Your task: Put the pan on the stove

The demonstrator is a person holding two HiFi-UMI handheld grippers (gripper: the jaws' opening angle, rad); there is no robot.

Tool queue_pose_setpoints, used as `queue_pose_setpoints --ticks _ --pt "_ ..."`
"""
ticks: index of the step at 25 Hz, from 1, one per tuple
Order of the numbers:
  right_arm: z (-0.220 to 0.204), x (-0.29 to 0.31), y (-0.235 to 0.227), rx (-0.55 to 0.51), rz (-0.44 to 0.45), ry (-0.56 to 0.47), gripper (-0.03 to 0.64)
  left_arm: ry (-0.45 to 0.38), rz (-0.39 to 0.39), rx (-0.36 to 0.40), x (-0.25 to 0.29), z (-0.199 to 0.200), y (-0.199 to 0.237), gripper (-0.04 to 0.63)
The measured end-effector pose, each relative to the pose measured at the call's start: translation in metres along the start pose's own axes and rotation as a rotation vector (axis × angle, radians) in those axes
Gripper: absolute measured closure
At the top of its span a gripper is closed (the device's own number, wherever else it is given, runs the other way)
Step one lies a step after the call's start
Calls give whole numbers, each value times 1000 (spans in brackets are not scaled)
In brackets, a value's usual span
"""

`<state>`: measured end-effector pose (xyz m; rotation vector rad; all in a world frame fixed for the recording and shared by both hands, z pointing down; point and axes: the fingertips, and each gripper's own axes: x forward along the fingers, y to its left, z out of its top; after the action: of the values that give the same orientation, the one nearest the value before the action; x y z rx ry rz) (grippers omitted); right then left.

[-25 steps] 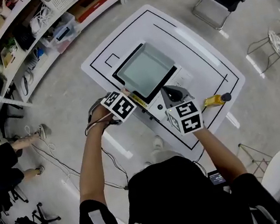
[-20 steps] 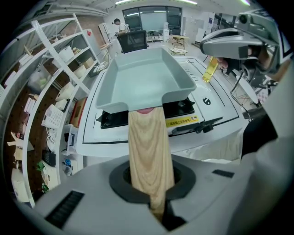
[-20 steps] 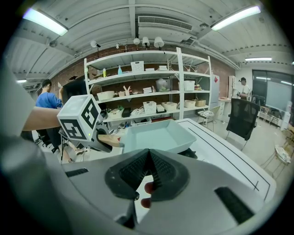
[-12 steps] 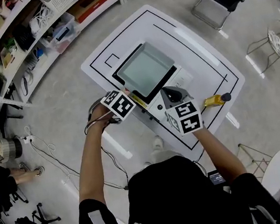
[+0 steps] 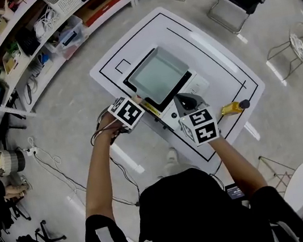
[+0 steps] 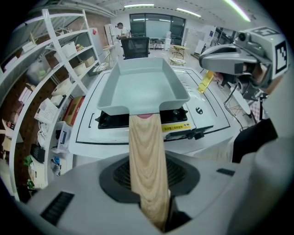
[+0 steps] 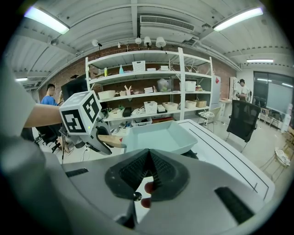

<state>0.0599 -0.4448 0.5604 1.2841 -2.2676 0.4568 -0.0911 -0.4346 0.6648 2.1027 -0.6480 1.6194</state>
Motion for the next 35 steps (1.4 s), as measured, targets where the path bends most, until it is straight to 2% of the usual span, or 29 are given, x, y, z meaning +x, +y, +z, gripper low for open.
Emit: queue_pose_setpoints --ticks 10,22,26,33,35 --pt "6 -13 15 -19 0 -16 615 -72 48 -11 -20 -2 0 472" --pt "10 -41 34 -45 -7 -53 615 -229 167 -27 -74 -2 -5 457" --pt "14 -53 45 -51 -10 -71 615 -305 229 -54 -103 -7 -9 457" --pt "21 -79 74 -82 -4 -116 615 -480 262 -134 -153 -22 -54 460" --pt "26 -86 86 -93 -1 -133 615 -534 267 -157 -168 -28 -67 491"
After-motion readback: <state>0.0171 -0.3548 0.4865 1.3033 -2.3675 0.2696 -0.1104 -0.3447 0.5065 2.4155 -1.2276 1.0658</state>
